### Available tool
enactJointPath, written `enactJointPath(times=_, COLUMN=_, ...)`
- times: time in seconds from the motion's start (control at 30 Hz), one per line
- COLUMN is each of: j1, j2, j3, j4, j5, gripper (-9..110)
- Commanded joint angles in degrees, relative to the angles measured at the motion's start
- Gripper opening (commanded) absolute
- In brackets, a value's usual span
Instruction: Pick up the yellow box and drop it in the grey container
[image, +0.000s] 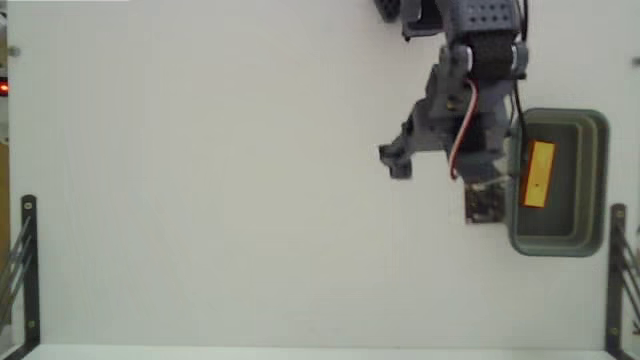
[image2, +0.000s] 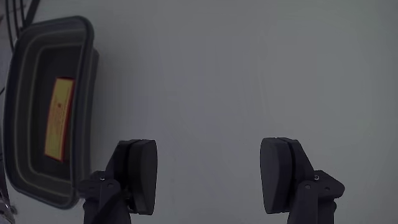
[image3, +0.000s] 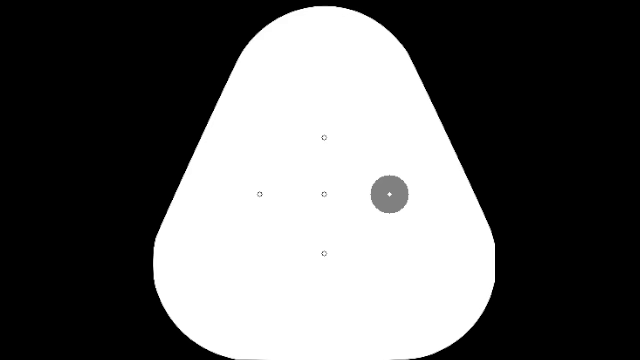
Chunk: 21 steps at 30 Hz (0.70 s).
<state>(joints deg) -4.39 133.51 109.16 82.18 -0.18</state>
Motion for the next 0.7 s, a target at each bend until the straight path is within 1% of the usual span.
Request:
enactJointPath(times=0.0, j1=1.2, j2=4.4, j3=1.3, j4=-0.2, j5=0.2, gripper=110)
enactJointPath(times=0.33, j1=3.9, j2=8.0, j3=4.8, j4=-0.2, j5=0.2, gripper=110)
enactJointPath(times=0.67, j1=4.4, j2=8.6, j3=5.4, j4=-0.2, j5=0.2, gripper=110)
